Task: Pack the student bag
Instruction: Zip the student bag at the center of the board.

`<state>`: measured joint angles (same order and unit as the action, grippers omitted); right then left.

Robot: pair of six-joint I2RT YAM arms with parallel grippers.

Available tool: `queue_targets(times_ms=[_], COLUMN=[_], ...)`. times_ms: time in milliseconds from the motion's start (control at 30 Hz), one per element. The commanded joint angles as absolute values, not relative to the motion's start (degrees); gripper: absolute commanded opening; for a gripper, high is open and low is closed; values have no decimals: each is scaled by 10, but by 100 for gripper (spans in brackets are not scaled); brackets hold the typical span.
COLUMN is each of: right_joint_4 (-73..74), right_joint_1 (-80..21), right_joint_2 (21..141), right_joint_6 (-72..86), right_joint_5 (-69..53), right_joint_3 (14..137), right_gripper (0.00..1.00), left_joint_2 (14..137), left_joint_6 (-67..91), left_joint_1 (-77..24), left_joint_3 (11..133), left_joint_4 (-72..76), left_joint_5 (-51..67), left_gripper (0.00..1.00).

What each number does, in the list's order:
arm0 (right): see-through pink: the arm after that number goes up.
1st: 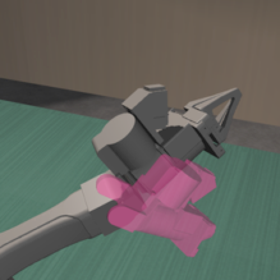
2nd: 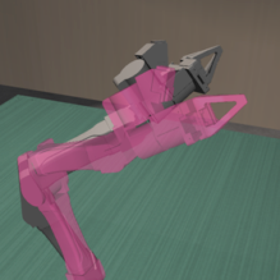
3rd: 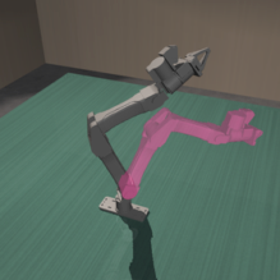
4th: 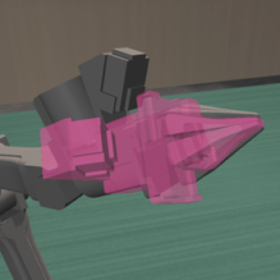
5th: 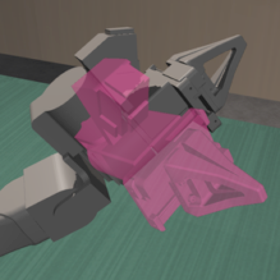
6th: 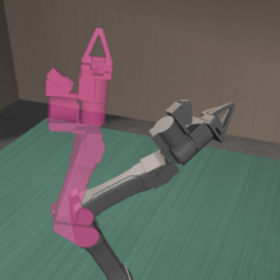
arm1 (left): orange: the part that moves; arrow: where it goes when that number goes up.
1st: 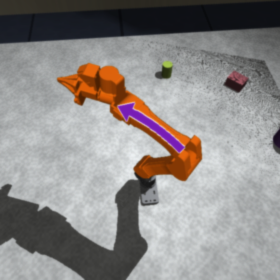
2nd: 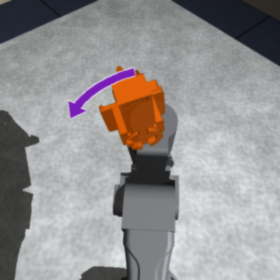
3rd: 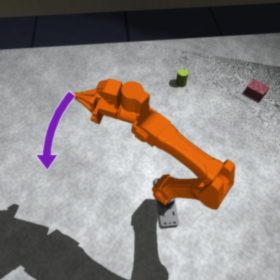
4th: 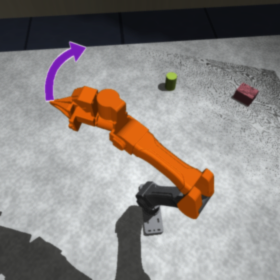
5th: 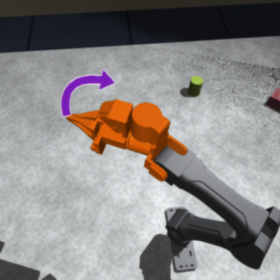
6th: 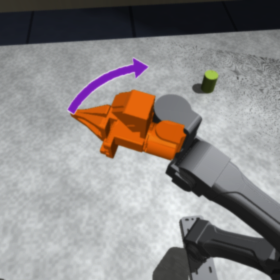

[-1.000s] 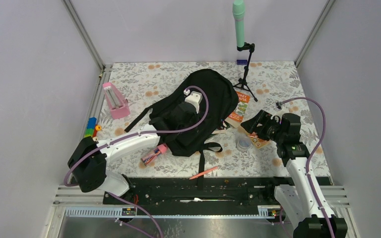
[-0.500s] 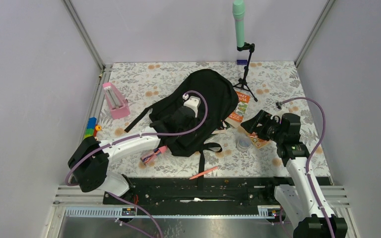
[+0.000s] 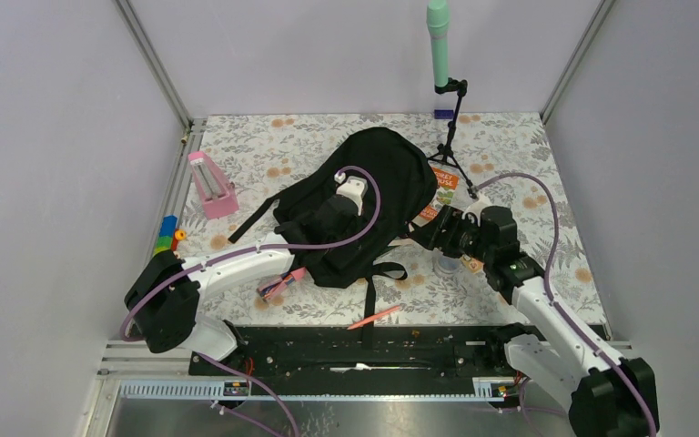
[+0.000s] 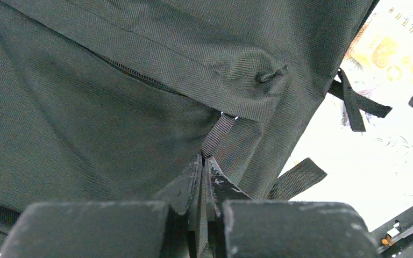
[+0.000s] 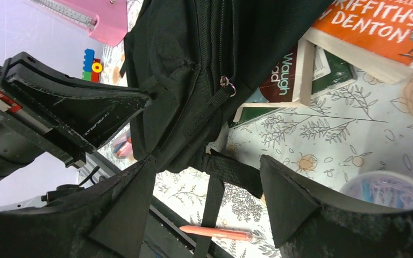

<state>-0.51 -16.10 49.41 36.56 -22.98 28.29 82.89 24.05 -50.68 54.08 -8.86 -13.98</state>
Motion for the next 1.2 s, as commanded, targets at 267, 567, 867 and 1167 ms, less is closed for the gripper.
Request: queue_targets(times_ms=[267,567,867,1167], right_joint_4=[-113,-100,-113,-120], right_joint_1=[-224,-225,-225,-225], right_joint_2=[576,633,647,643], right_joint_6=[418,406,411,409], right_joint_5=[-174,-161,-149,-138], right_joint_3=[286,309,305,291], right_gripper=[69,44,12,0], left_joint_2=[829,831,829,833], left_joint_6=[252,245,236,242], left_joint_1=[-508,-508,-508,-499], left_joint_3=[542,547,549,562], left_joint_4=[-64,-69,-77,-102], left_joint_5=[-154,-151,-159,-201], left_gripper=[0,0,0,0])
